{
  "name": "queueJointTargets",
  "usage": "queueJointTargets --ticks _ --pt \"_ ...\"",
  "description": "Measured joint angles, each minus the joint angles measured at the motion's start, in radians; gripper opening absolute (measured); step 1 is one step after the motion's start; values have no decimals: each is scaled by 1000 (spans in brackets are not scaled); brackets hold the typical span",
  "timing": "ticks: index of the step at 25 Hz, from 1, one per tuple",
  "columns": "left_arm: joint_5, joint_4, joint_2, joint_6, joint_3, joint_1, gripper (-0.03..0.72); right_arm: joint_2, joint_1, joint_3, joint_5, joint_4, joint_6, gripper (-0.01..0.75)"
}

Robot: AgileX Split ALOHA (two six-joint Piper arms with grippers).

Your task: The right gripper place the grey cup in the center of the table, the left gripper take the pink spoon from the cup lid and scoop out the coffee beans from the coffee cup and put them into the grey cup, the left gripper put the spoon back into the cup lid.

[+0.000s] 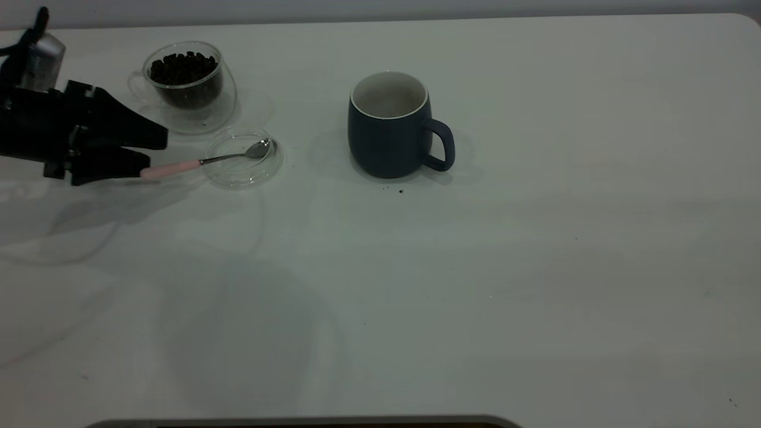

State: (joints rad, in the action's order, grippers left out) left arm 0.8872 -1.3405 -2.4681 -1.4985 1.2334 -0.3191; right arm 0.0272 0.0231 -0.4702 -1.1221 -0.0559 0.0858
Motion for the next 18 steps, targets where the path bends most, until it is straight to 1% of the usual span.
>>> queueJointTargets --ticks 5,9,12,16,18 --pt "-7 179 160 21 0 -37 676 0 0 0 0 0 0 591" --pt "-40 298 360 132 -2 -26 667 0 0 0 0 0 0 591" --pt "-71 378 517 248 -6 21 661 0 0 0 0 0 0 591" --pt "-83 521 712 455 -10 121 650 0 0 0 0 0 0 591" --pt "-77 606 800 586 -10 164 645 0 0 0 0 0 0 591"
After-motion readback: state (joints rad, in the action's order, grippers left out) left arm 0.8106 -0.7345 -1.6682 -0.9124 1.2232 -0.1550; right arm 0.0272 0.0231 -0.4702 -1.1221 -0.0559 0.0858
